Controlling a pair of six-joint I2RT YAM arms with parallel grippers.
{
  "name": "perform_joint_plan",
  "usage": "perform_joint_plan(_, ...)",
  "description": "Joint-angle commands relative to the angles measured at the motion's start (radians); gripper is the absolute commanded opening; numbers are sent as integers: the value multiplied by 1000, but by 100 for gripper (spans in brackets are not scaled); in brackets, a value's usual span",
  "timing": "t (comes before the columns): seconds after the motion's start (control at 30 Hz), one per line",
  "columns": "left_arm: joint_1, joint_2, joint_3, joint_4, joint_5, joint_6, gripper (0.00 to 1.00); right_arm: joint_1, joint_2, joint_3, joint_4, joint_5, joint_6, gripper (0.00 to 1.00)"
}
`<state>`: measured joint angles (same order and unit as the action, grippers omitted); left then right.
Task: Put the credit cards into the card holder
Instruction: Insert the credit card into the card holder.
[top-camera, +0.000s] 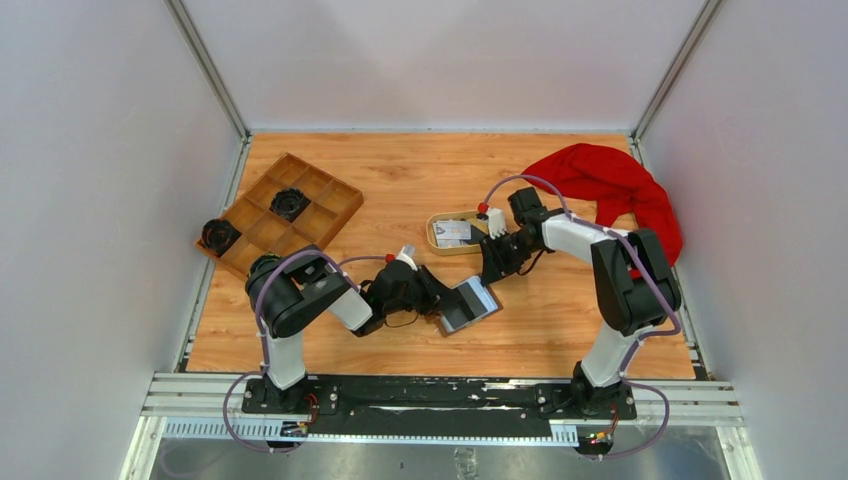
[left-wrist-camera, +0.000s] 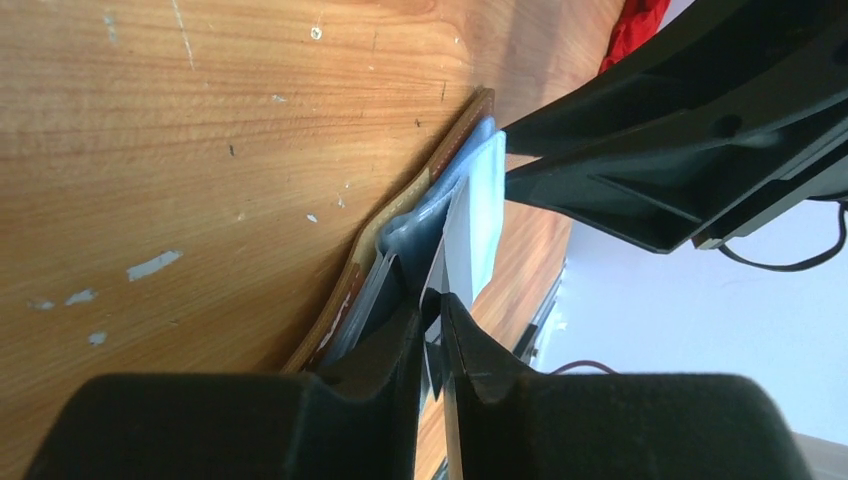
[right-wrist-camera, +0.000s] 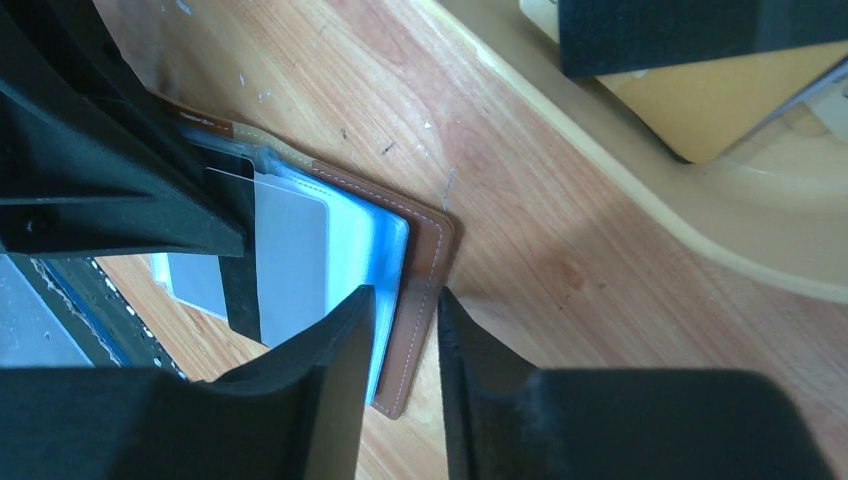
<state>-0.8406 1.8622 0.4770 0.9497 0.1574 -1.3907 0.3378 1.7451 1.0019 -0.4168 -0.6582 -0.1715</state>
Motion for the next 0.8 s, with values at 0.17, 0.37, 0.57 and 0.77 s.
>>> perform_joint_plan(0.17,-8,24,-4,-40,1,48,28,6,-132,31,-72,34,-96,47)
perform_joint_plan(0.37,-8,20,-11,-40,6,75,48,7,-209,18,-101,-84,-234,48)
perform_joint_plan(0.57,-8,25,-7,-20,22,98,63,29,-323,-49,-128,-375,-477,42)
perform_joint_plan(0.77,-8,20,-14,-20,19,116,67,115,-433,-193,-158,-462,-894,33)
